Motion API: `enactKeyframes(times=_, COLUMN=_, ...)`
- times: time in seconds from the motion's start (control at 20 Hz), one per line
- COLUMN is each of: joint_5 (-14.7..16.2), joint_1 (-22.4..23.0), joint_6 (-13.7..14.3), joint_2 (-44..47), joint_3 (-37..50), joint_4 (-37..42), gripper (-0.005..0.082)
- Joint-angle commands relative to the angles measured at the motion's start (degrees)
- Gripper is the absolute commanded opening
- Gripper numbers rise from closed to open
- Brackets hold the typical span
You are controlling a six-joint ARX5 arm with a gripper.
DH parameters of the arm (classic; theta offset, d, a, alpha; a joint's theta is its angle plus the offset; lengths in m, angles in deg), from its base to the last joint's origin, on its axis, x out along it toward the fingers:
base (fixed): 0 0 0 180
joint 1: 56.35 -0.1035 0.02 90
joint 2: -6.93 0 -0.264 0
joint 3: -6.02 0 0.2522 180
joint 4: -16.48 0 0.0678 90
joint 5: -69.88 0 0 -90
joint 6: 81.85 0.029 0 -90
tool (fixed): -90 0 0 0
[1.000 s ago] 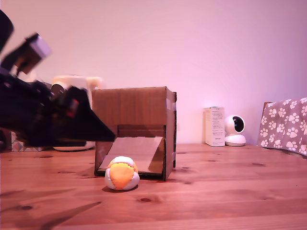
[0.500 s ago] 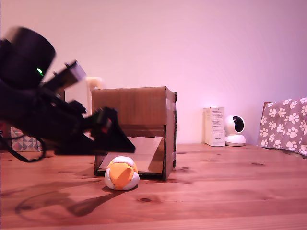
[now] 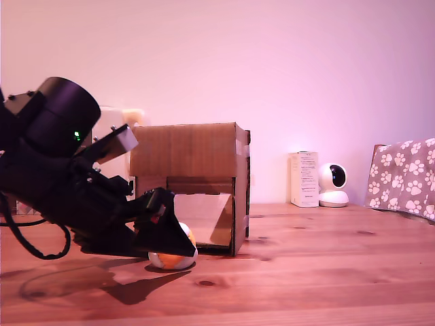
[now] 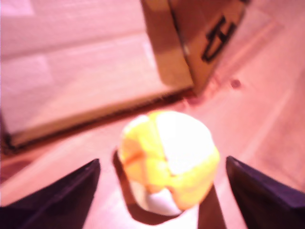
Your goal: Drop the footbag into the cardboard dice tower
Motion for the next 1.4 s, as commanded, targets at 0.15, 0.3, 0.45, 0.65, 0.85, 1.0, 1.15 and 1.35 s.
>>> enactKeyframes(times=0.15, joint_5=0.2, joint_1=0.33, joint_6=0.2, joint_2=1.33, joint_3=-1.31, joint_4=-0.68, gripper=0.016)
enactKeyframes(times=0.3, joint_5=1.14, joint_1=0.31, joint_6=-0.39, joint_2=0.09, joint_3=-1.46, joint_4=-3.3, gripper=0.0159)
enactKeyframes(times=0.45, joint_5=2.21, joint_1=0.31, joint_6=-0.39, joint_2=-3.8, joint_3=-1.46, joint_4=-9.38, gripper=0.0159)
enactKeyframes(times=0.65, joint_5=2.82, joint_1=0.31, joint_6=-1.73, joint_2=-11.32, joint_3=-1.46, joint_4=-16.74, gripper=0.0159)
enactKeyframes(times=0.85, joint_5=3.13, joint_1=0.33, joint_6=-1.68, joint_2=-19.45, joint_3=-1.46, joint_4=-25.27, gripper=0.0159)
enactKeyframes(times=1.0, joint_5=3.13, joint_1=0.31, joint_6=-1.7, joint_2=-26.32, joint_3=-1.46, joint_4=-29.77, gripper=0.016)
enactKeyframes(times=1.15, joint_5=2.99, joint_1=0.31, joint_6=-1.66, joint_2=-33.75, joint_3=-1.46, joint_4=-29.11, gripper=0.016)
enactKeyframes(times=1.35, joint_5=-0.57, joint_1=0.31, joint_6=-1.66, joint_2=-39.19, joint_3=-1.46, joint_4=-21.16, gripper=0.016)
